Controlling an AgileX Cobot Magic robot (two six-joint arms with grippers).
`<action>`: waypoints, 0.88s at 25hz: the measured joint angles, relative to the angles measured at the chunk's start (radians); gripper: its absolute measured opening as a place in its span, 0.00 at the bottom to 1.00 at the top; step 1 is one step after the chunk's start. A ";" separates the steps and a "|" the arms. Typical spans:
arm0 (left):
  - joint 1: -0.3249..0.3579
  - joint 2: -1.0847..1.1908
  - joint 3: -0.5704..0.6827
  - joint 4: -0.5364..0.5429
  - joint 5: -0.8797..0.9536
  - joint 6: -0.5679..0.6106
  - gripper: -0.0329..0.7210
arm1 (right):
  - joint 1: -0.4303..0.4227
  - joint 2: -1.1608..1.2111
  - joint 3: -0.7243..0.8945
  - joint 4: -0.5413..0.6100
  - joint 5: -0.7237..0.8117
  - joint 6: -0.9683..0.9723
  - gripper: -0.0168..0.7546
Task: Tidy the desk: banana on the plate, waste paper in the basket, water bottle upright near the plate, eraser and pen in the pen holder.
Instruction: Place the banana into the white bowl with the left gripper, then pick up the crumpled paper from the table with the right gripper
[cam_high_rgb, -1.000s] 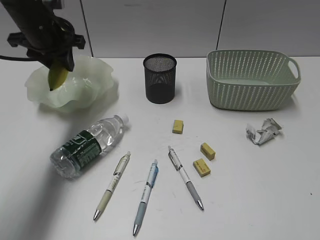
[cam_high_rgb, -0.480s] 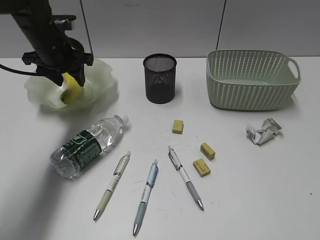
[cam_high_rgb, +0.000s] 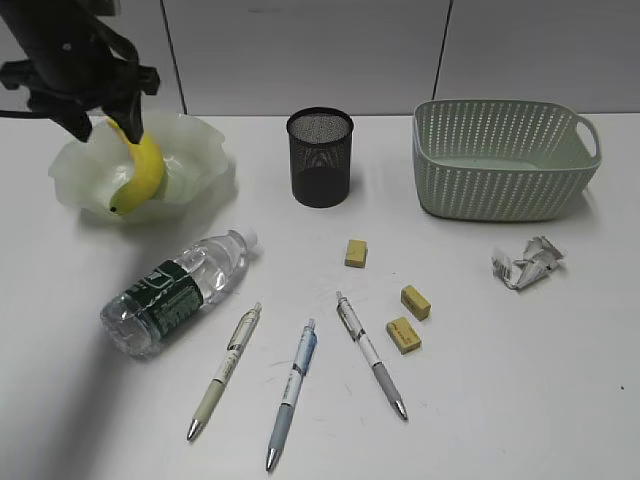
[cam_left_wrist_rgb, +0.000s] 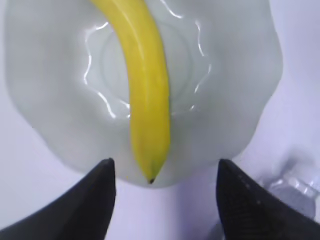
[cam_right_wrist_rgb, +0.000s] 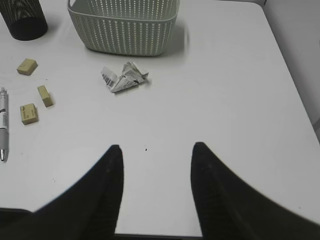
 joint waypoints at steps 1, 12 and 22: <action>0.000 -0.027 0.000 0.020 0.031 0.000 0.67 | 0.000 0.000 0.000 0.011 0.000 0.000 0.49; 0.001 -0.422 0.006 0.066 0.127 0.000 0.67 | 0.000 0.000 0.000 0.000 0.000 0.000 0.49; 0.001 -0.910 0.349 0.044 0.129 0.000 0.67 | 0.000 0.000 0.000 0.000 0.000 0.000 0.49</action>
